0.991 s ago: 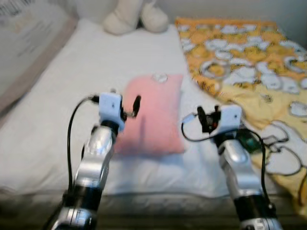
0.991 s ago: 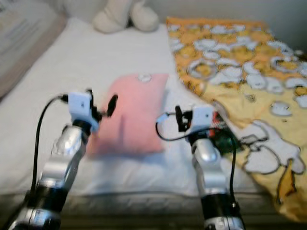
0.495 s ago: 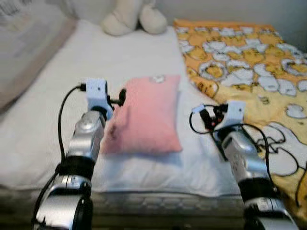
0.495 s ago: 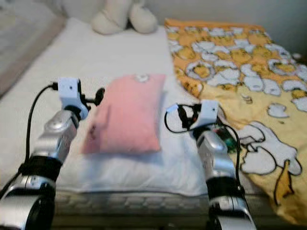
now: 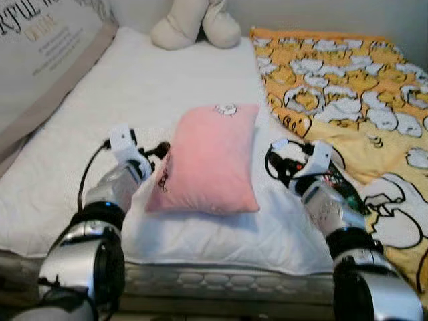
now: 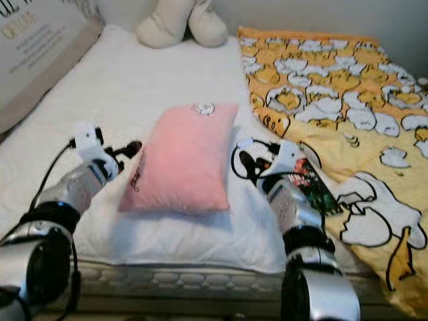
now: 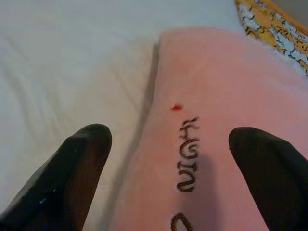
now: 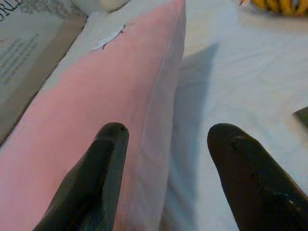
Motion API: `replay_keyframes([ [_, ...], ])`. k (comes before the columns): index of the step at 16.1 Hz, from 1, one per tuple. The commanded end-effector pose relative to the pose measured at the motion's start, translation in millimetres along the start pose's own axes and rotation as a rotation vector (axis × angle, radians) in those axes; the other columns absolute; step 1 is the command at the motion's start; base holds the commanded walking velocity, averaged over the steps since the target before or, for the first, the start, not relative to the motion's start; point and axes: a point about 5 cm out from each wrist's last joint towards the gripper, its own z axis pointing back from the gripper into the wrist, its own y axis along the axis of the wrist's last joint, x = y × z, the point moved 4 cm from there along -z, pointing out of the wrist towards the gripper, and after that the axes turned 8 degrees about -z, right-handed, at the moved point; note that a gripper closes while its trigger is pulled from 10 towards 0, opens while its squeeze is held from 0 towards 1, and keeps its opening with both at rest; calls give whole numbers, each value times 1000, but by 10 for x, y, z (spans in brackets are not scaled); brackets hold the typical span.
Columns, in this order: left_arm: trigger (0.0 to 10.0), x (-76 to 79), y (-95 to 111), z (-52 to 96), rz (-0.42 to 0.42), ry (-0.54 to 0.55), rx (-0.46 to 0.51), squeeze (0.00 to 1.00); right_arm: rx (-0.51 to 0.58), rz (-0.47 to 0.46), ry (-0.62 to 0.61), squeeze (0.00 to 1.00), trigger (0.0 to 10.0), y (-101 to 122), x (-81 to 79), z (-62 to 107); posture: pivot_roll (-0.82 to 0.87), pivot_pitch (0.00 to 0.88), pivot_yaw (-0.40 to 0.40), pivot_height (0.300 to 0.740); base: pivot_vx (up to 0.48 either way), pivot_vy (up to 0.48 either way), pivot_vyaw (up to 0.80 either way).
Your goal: Clean up the room
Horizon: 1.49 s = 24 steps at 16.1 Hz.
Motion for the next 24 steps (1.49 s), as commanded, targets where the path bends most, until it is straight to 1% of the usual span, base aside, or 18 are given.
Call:
replay_keyframes([
  [1, 10000, 21, 5, -9, 44, -17, -11, 0, -9, -41, 5, 0, 10000, -7, -8, -15, 21, 30, 0, 740, 0, 0, 0],
  [2, 10000, 108, -11, -20, 76, -75, -22, 0, -38, -94, 26, 0, 10000, -72, -46, -39, 22, 35, -1, 740, 0, 0, 0],
  [3, 10000, 135, -19, -22, 87, -92, -25, 0, -47, -113, 30, 0, 10000, -92, -55, -45, 22, 35, -1, 740, 0, 0, 0],
  [4, 10000, 232, -74, -29, 89, -145, -49, 0, -68, -130, 30, 0, 10000, -154, -70, -61, 25, 36, -2, 740, 0, 0, 0],
  [5, 10000, 358, -152, -37, 83, -205, -77, 0, -90, -137, 43, 0, 10000, -226, -126, -88, 28, 36, -3, 740, 0, 0, 0],
  [6, 10000, 390, -172, -40, 82, -219, -84, 0, -95, -139, 50, 0, 10000, -246, -146, -98, 28, 36, -3, 740, 0, 0, 0],
  [8, 10000, 521, -251, -41, 62, -278, -95, 0, -123, -161, 87, 0, 10000, -380, -277, -134, 31, 32, -4, 740, 0, 0, 0],
  [9, 10000, 556, -266, -38, 54, -297, -97, 0, -131, -167, 94, 0, 10000, -415, -302, -138, 31, 28, -3, 740, 0, 0, 0],
  [10, 10000, 647, -306, -29, 44, -347, -108, 0, -144, -182, 107, 0, 10000, -481, -352, -147, 30, 25, -1, 740, 0, 0, 0],
  [11, 10000, 694, -329, -23, 44, -371, -115, 0, -151, -187, 116, 0, 10000, -512, -383, -151, 30, 25, -1, 740, 0, 0, 0],
  [12, 10000, 774, -389, -12, 48, -408, -136, 0, -167, -191, 129, 0, 10000, -588, -438, -161, 28, 19, 1, 740, 0, 0, 0],
  [13, 10000, 806, -444, -5, 48, -420, -155, 0, -174, -192, 131, 0, 10000, -626, -458, -164, 28, 19, 1, 740, 0, 0, 0],
  [14, 10000, 851, -556, 14, 48, -439, -194, 0, -181, -194, 128, 0, 9333, -673, -472, -165, 27, 18, 2, 740, 0, 0, 0],
  [15, 0, 888, -664, 36, 32, -456, -229, 0, -183, -192, 120, 0, 3529, -693, -467, -164, 25, 18, 3, 740, 0, 0, 0],
  [16, 0, 938, -729, 58, 25, -487, -245, 0, -178, -193, 115, 0, 0, -689, -457, -163, 26, 18, 3, 740, 0, 0, 0],
  [19, 0, 1074, -718, 89, 84, -559, -222, 0, -137, -208, 95, 0, 0, -596, -375, -154, 23, 22, 4, 740, 0, 0, 0],
  [22, 0, 1110, -664, 110, 123, -597, -187, 0, -107, -228, 87, 0, 0, -546, -319, -138, 24, 30, 5, 740, 0, 0, 0],
  [24, 0, 1086, -651, 119, 126, -598, -163, 0, -100, -235, 85, 0, 0, -544, -297, -126, 23, 32, 6, 740, 0, 0, 0],
])
